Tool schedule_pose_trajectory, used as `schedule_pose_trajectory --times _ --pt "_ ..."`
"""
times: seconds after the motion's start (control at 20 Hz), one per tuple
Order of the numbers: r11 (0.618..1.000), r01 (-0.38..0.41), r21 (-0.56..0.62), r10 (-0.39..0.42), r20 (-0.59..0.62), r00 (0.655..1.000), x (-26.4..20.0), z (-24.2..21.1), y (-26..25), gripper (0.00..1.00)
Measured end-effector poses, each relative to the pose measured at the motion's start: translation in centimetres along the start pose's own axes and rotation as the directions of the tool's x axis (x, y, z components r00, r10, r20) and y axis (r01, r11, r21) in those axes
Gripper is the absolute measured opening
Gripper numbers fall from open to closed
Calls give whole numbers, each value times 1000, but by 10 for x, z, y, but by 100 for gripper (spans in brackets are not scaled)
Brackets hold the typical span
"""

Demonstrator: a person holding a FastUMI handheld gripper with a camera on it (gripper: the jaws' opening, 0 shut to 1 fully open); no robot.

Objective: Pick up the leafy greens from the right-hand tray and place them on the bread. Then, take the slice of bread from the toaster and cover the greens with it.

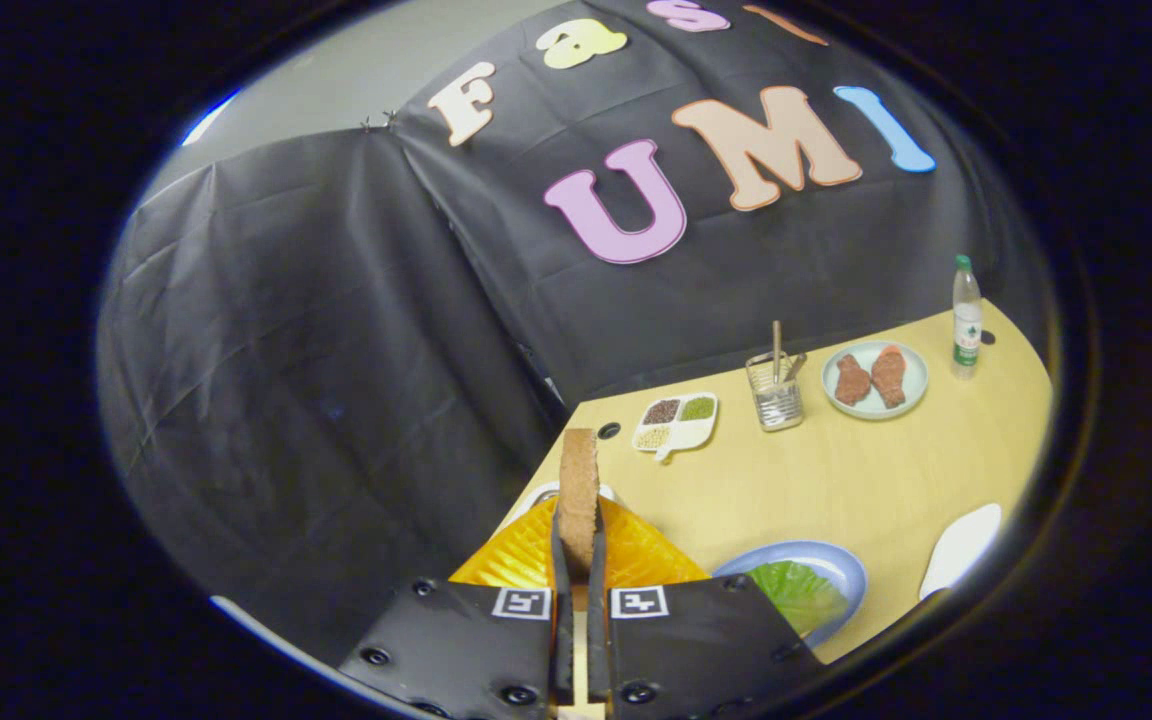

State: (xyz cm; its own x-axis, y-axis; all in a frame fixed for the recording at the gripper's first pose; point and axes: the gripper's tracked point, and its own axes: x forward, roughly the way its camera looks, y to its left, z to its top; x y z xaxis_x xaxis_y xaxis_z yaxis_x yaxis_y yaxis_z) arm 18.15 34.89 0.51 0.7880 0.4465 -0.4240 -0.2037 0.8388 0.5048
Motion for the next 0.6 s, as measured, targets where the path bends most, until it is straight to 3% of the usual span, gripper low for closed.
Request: schedule_pose_trajectory --times 0.3,0.6 --pt "992 -56 111 55 11 998 -11 -35 -35 8" --pt "975 -38 219 41 -9 999 10 -96 -78 8"
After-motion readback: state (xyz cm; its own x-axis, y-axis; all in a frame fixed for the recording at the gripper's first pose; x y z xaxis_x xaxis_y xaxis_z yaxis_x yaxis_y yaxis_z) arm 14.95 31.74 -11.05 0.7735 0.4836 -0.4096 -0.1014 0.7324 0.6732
